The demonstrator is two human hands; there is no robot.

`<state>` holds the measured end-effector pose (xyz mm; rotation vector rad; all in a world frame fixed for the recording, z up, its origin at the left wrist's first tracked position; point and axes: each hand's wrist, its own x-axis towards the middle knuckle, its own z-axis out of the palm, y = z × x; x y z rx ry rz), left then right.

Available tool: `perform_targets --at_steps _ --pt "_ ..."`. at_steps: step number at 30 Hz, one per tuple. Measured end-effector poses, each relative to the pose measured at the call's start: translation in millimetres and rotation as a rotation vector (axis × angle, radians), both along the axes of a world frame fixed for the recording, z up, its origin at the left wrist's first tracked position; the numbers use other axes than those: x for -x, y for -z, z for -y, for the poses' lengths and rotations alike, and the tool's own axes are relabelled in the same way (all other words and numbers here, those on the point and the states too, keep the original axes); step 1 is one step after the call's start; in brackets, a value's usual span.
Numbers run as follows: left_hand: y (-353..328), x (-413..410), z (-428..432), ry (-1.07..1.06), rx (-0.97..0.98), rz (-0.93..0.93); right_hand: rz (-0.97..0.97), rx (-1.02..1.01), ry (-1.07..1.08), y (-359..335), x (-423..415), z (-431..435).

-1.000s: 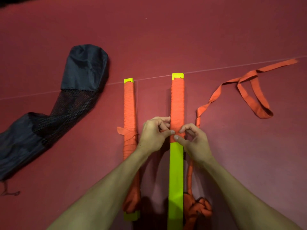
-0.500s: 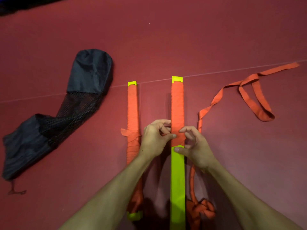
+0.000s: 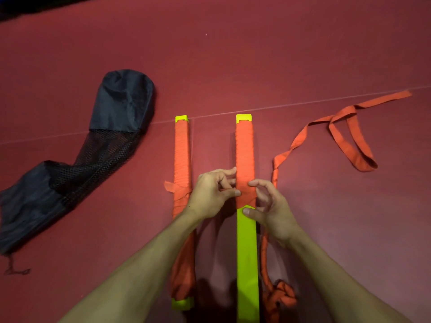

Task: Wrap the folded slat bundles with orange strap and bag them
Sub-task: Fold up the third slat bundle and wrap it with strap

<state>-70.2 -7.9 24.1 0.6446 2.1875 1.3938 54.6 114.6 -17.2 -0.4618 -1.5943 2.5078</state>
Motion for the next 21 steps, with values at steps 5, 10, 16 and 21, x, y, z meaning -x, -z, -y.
perform_targets --at_steps 5,10,16,21 --pt "-0.4 -2.5 1.2 -0.025 -0.059 0.122 -0.008 0.123 -0.01 3.8 -2.8 1.0" --pt "-5.8 3.1 5.2 -0.045 -0.194 0.297 -0.047 0.181 -0.037 -3.5 -0.4 -1.4" --pt "-13.4 0.6 4.8 -0.073 -0.201 0.321 0.036 -0.026 0.08 -11.5 5.3 1.9" --pt "-5.9 -27.0 8.7 -0.011 -0.132 0.422 0.038 -0.11 0.207 -12.6 11.3 -5.4"
